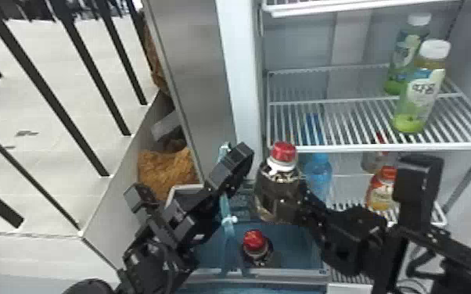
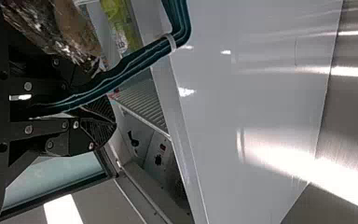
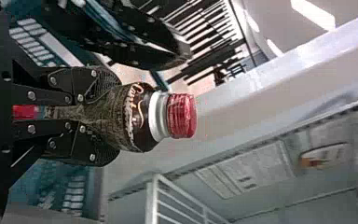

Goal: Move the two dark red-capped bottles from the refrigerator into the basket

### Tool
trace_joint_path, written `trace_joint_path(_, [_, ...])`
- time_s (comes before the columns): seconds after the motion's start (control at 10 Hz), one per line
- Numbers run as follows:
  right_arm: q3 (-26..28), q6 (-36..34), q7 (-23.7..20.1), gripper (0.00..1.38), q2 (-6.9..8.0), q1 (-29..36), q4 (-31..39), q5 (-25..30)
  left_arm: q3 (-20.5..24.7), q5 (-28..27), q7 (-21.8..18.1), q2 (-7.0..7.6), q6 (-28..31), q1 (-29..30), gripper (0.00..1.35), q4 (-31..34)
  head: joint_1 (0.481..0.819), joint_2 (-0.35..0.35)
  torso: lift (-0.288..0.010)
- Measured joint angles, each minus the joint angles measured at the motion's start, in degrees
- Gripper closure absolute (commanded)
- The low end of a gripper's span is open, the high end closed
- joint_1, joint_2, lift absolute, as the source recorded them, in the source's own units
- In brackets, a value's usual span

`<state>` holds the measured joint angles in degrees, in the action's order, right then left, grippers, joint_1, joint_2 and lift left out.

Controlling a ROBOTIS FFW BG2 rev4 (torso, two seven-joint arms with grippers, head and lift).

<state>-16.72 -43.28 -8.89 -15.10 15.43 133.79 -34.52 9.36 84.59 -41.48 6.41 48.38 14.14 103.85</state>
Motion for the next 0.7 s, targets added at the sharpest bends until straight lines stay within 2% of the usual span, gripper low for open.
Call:
trace_joint_path(0.2, [0.1, -0.7, -0.1, 0.23, -0.10, 1.2, 0.3, 0.2, 0.0, 0.0, 0.0, 0.00, 0.0, 0.0, 1.19, 0.0, 0.695, 0.191, -0.034])
trace_joint_path(0.3, [0.6, -0.7, -0.1, 0.06, -0.11, 1.7, 0.7, 0.7, 0.0, 0.0, 0.0, 0.00, 0.1, -0.1, 1.19, 0.0, 0.695, 0.188, -0.034])
trace_joint_path(0.5, [1.8, -0.7, -0.1, 0.13, -0.04, 3.2, 2.1, 1.8, 0.0, 0.0, 0.0, 0.00, 0.1, 0.0, 1.19, 0.0, 0.695, 0.172, -0.034])
trace_joint_path(0.7, [3.2, 0.7, -0.6, 0.13, -0.07, 5.3, 3.4, 2.1, 0.1, -0.1, 0.0, 0.00, 0.1, 0.0, 1.19, 0.0, 0.695, 0.163, -0.034])
